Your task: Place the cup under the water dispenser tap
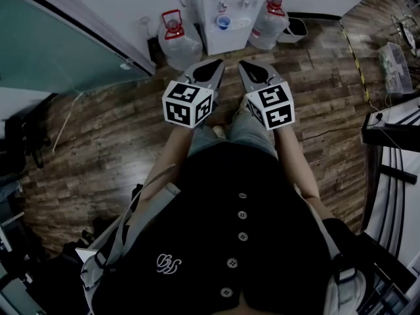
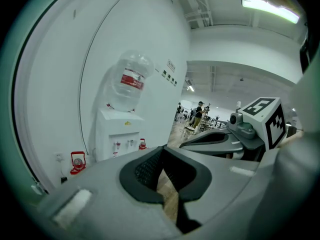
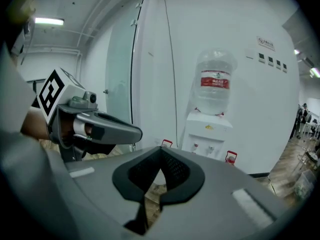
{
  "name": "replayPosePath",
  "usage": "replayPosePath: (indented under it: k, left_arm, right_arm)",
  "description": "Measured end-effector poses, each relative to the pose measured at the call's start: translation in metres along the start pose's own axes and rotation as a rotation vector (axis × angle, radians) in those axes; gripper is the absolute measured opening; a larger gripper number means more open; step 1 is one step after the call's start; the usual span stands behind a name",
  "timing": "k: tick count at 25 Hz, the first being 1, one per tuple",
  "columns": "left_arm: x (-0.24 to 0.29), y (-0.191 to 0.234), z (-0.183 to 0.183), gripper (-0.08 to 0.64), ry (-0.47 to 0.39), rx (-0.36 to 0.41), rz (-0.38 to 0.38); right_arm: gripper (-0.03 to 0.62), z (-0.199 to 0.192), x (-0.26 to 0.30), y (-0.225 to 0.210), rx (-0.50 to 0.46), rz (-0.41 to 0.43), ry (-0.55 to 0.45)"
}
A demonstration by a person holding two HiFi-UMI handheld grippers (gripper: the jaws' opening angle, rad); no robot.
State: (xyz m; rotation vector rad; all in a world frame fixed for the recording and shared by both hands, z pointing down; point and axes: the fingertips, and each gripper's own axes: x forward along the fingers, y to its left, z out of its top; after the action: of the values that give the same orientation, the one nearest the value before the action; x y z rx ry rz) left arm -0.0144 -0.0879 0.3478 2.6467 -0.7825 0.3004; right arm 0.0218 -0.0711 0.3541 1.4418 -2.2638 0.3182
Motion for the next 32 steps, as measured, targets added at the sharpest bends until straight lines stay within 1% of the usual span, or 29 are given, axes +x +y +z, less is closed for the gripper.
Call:
replayPosePath:
  k: [4,10,15,20,24,32]
  left_arm:
    - [-0.001,-0.002,0.0,0.005,0.0,0.013,0.012]
    - [-0.006,0.0,-0.005,0.005,0.027,0.024,0.023]
    - [-0.01,-0.003,-0.008,0.005,0.034,0.03,0.025]
    - [-0.011,-0.005,-0.012,0.005,0.046,0.031,0.022]
    - [-0.009,-0.006,-0.013,0.005,0.047,0.031,0.022]
    - [-0.003,-0.004,-0.012,0.005,0.046,0.018,0.022]
  right_arm:
    - [0.0,-0.002,-0.003,-0.004,-0.017,-0.012,0.007]
    - [0.0,0.002,-0.006,-0.01,-0.026,-0.02,0.004]
    - [-0.001,0.002,-0.005,-0.002,-0.069,-0.013,0.012]
    - [0.0,0.001,-0.006,0.001,-0.068,-0.007,0.012]
    - [-0.002,-0.002,-0.008,0.0,-0.086,-0.016,0.019]
    - [0.0,0.0,-0.006,-0.007,-0.086,-0.03,0.023]
